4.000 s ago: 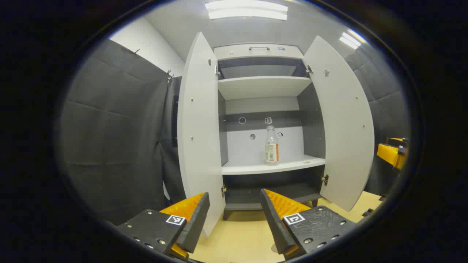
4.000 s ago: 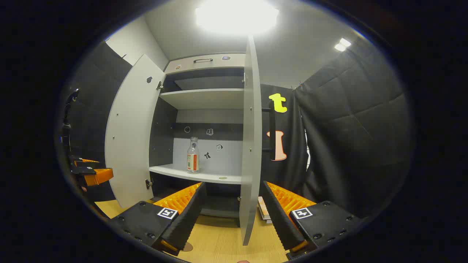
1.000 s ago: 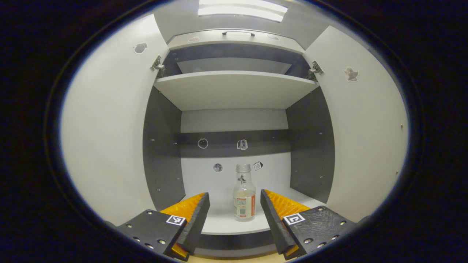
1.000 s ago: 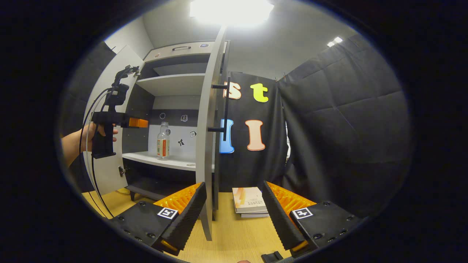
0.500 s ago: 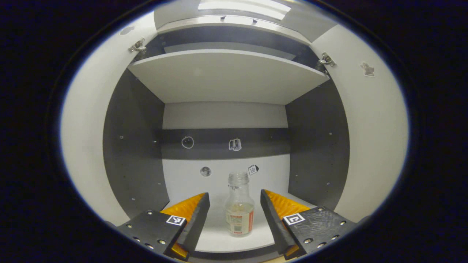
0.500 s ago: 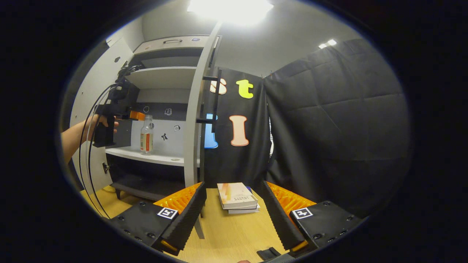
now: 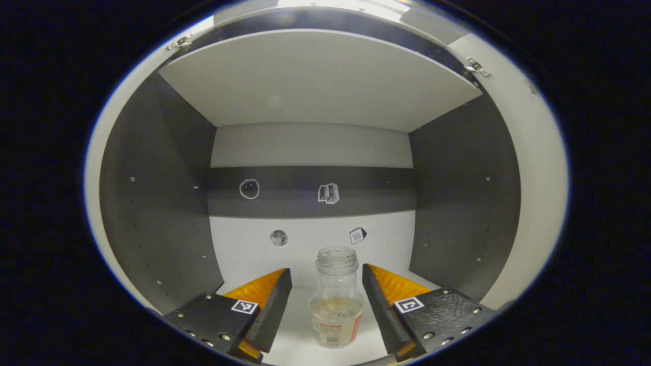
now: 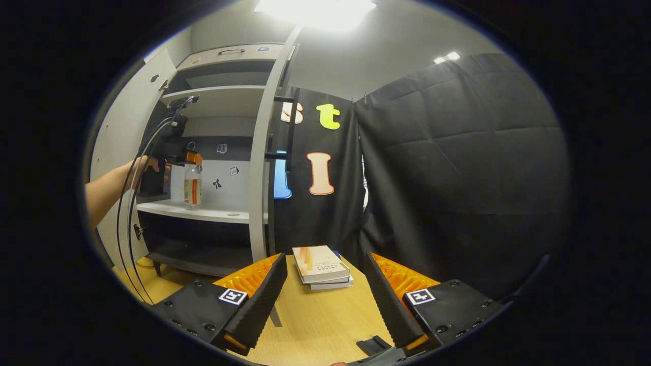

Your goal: Grasp the bottle in the cabinet with the left hand and place it on the coaster, then close the right door with the right hand and the left door with the left hand.

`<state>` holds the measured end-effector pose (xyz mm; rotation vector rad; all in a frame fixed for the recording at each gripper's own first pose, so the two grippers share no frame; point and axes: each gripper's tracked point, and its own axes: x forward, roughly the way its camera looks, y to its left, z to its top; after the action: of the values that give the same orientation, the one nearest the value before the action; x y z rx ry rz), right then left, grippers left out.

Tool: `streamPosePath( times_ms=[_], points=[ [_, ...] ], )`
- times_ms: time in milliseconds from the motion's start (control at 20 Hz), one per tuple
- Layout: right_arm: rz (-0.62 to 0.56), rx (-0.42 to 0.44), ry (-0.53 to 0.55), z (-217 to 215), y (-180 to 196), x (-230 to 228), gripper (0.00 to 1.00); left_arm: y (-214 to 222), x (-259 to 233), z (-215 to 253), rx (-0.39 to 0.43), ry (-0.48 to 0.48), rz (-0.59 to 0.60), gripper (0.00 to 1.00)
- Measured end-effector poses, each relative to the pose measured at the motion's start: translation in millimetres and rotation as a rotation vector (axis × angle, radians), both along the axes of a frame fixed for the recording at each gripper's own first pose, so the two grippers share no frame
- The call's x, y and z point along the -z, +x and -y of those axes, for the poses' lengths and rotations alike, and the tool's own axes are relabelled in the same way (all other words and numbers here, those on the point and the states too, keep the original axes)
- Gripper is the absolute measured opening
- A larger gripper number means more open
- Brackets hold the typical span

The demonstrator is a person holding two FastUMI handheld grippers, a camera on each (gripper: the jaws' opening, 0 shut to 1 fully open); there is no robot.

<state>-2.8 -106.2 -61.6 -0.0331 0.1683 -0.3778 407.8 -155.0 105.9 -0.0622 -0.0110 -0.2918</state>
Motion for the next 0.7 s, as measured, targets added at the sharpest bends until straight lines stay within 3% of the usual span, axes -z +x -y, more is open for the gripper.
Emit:
streamPosePath(
  times_ms=[300, 350, 500, 700],
  points=[
    [-0.005, 0.015, -0.010, 7, -6, -3, 0.97, 6, -1, 3, -0.011, 0.021, -0.016, 0.82],
    [-0.006, 0.015, -0.009, 7, -6, -3, 0.97, 7, 0, 2, -0.022, 0.028, -0.021, 0.78],
    [-0.007, 0.008, -0.004, 9, -8, -2, 0.96, 13, 9, -5, -0.056, 0.035, -0.028, 0.45],
    [-0.006, -0.008, 0.000, 11, -13, -3, 0.97, 4, 6, -8, -0.028, -0.021, -0.045, 0.42]
  ],
)
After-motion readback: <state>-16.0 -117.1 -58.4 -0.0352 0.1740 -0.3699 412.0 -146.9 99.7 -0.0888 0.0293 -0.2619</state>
